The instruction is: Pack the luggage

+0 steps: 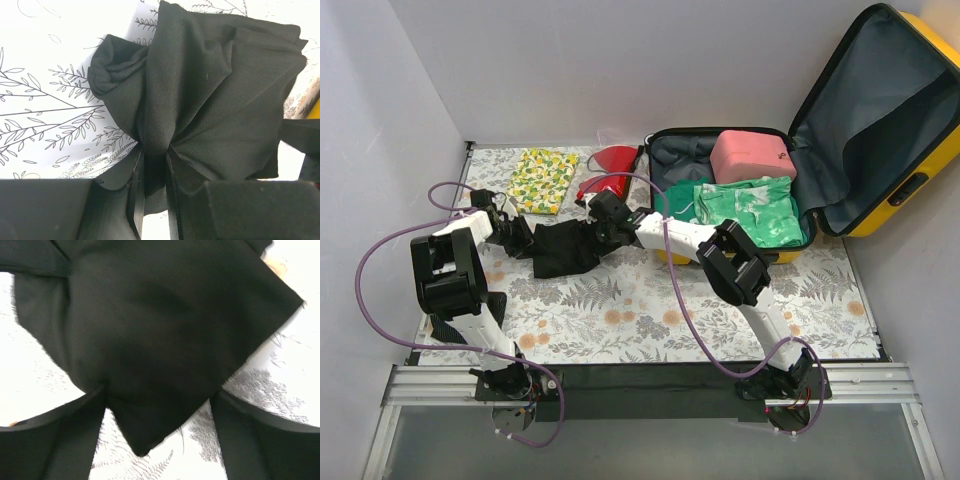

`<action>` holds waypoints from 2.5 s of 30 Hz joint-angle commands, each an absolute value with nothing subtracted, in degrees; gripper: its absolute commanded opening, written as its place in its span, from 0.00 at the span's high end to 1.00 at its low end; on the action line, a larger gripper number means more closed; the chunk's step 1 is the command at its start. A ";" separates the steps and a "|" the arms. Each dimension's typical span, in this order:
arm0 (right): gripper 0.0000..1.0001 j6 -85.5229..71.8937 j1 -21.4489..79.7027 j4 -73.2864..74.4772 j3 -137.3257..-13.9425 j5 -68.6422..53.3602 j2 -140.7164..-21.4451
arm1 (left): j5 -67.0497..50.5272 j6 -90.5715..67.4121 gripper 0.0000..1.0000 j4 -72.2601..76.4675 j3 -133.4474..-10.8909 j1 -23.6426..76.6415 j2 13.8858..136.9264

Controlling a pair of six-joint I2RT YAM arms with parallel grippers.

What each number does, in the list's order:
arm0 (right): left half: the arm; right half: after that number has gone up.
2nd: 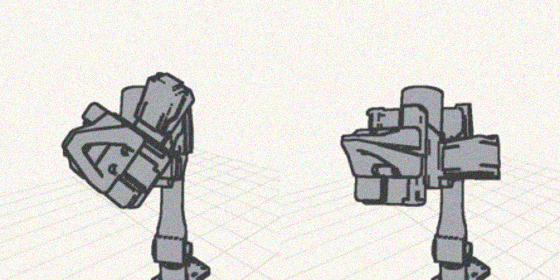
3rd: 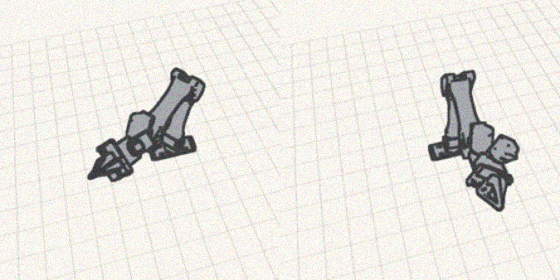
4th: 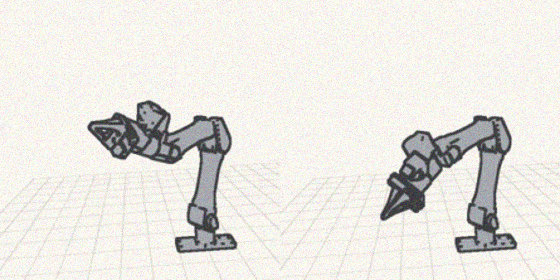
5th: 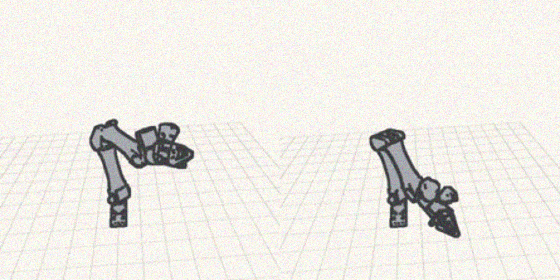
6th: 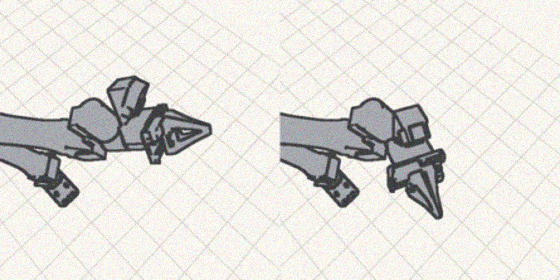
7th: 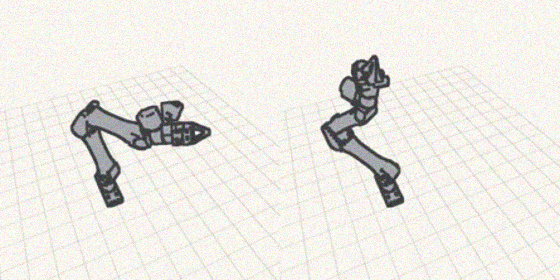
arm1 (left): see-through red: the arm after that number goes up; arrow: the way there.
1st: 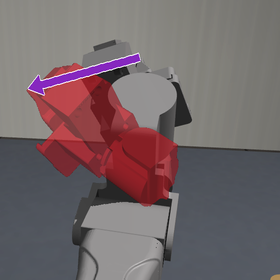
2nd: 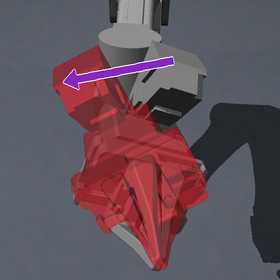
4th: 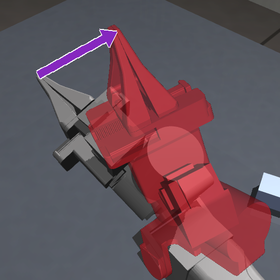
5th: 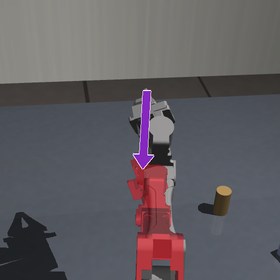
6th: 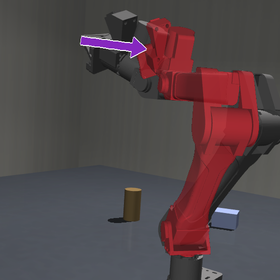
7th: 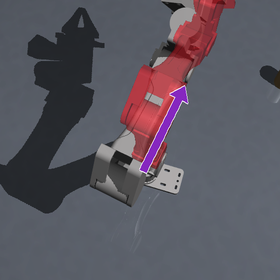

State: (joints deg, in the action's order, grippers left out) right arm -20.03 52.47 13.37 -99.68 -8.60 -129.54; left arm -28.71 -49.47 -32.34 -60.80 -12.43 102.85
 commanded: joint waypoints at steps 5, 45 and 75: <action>0.42 -24.96 52.38 9.41 -103.45 -19.24 -133.94 | -31.73 -50.27 1.00 -32.78 -59.24 -12.48 100.72; 0.99 11.43 14.07 13.27 -105.91 -11.07 -111.71 | -23.56 -61.43 1.00 -8.44 -127.09 25.93 135.87; 0.15 6.77 13.88 15.03 -99.58 -9.76 -111.63 | -19.95 -59.77 0.31 -11.86 -121.30 23.56 124.74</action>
